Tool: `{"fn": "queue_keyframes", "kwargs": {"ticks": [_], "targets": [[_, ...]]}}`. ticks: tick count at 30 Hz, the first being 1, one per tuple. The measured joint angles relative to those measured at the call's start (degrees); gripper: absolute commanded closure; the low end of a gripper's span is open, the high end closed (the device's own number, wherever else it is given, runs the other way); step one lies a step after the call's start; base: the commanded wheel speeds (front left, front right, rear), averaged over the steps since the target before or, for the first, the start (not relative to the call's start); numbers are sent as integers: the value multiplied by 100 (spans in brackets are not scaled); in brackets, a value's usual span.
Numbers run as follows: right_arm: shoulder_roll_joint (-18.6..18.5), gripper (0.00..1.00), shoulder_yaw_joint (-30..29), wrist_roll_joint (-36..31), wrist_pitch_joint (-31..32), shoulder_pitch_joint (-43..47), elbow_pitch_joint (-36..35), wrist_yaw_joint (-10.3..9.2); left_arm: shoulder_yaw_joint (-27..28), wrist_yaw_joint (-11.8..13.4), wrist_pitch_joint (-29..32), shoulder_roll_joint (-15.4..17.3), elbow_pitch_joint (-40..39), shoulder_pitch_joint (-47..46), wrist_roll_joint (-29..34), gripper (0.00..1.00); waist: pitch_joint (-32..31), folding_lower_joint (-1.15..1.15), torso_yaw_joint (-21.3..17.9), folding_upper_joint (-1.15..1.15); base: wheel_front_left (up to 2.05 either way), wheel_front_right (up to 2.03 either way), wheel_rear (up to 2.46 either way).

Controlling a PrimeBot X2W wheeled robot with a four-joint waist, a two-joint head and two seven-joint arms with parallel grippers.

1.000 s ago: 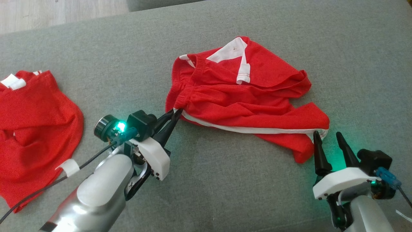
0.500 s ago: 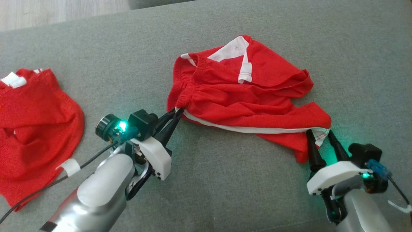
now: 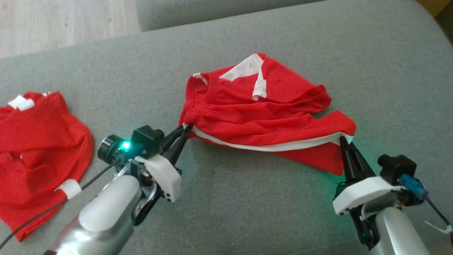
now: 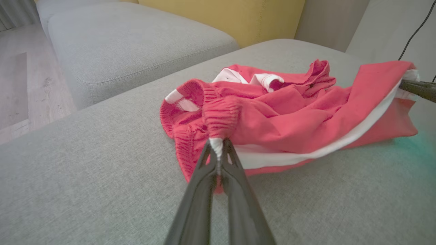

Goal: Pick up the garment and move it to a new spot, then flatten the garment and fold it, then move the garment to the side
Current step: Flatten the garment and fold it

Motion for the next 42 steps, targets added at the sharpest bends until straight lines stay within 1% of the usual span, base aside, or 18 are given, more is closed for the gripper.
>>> {"fn": "queue_keyframes", "kwargs": {"ticks": [3,6,10,13,16,18,21,23,25,28,32,35,39,42], "targets": [[0,100,104,38,212,173,-565,0,96,4,-1,62,-14,35,-137,100,-147,0,-43,0,0,0,0],[-23,100,257,120,511,225,-1189,0,236,4,-9,215,-71,21,-216,100,-293,0,-64,0,0,0,0],[-255,100,448,392,927,186,-2014,0,417,-2,124,423,-243,-9,-426,100,-475,0,-41,0,0,0,0],[-425,100,558,702,1237,-12,-2420,0,541,-4,285,530,-416,-142,-564,100,-603,-1,-1,0,0,0,0],[-528,100,734,1090,1534,-394,-2610,0,681,-4,413,632,-570,-376,-667,100,-728,0,43,0,0,0,0],[-582,100,815,1255,1645,-692,-2654,0,784,-1,466,678,-657,-533,-739,100,-809,0,71,0,0,0,0],[-771,100,1056,1395,1801,-1150,-2640,0,925,11,564,691,-812,-733,-859,100,-915,-1,114,0,0,0,0],[-913,100,1180,1315,1796,-1436,-2553,0,972,56,625,691,-921,-843,-899,100,-954,0,153,0,0,0,0],[-929,100,1194,1266,1741,-1692,-2386,0,1022,90,623,687,-1009,-901,-920,100,-985,0,190,0,0,0,0],[-955,100,1226,1002,1638,-1978,-2091,0,1140,165,578,683,-1122,-945,-1012,100,-1028,0,245,0,0,0,0],[-1062,100,1268,563,1536,-2073,-1718,0,1218,252,403,679,-1249,-942,-1014,100,-1066,0,351,0,0,0,0],[-1084,100,1250,413,1485,-2069,-1536,0,1223,254,358,680,-1355,-928,-1020,100,-1092,0,438,0,0,0,0],[-1095,100,1194,314,1436,-2046,-1530,0,1221,302,312,682,-1559,-844,-1046,100,-1124,0,551,0,0,0,0],[-1144,100,1135,314,1446,-1892,-1683,0,1202,359,312,687,-1763,-616,-1048,100,-1167,0,621,0,0,0,0]]}}
